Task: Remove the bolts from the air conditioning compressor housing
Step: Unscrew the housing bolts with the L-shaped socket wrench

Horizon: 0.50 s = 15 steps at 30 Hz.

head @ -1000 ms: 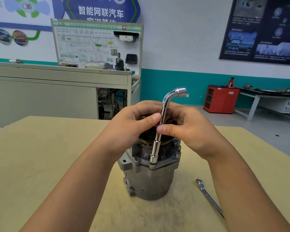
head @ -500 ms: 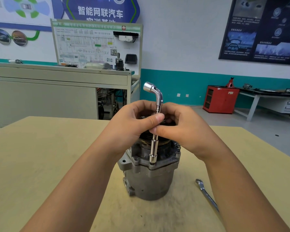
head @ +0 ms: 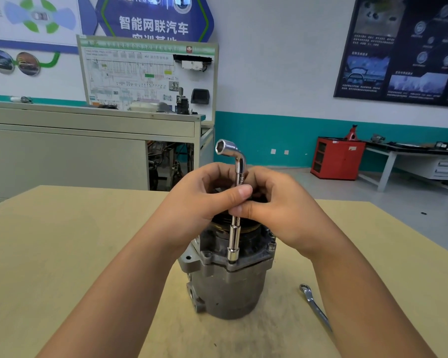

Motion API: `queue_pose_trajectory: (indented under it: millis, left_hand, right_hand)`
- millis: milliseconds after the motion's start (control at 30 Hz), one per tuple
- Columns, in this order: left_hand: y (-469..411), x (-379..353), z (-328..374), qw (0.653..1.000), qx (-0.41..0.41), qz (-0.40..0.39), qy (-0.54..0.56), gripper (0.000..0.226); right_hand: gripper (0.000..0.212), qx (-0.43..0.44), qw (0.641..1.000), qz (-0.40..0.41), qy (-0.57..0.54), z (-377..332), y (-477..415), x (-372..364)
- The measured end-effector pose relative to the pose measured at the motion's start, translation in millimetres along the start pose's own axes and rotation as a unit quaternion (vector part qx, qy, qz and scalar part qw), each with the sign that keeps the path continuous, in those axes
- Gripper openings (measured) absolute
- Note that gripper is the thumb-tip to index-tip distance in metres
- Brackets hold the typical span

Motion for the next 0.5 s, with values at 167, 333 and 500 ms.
queue_pose_trajectory:
  millis: [167,333,500]
  left_hand:
    - [2.3,0.1,2.4,1.000,-0.007,-0.021,-0.008,0.032]
    - [2.5,0.2,2.9,1.000,-0.007,-0.027,-0.013,0.032]
    - [2.1,1.0,2.9,0.999,-0.010,-0.027,-0.029,0.031]
  right_hand:
    - [0.030,0.002,1.000,-0.022,-0.018,-1.2,0.9,2.0]
    - [0.030,0.007,0.999,-0.023,-0.024,-3.0,2.3,3.0]
    - [0.027,0.010,0.999,-0.039,-0.018,-2.9,2.0,3.0]
Point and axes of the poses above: each hand's wrist, its own y-axis away from the middle knuckle, its own x-axis out of the back of the hand, z = x × y, the point moved 2 cm from there along -y, towards the middle knuckle, and after that the axes turned 6 degrees about x, right-handed, at the moved point
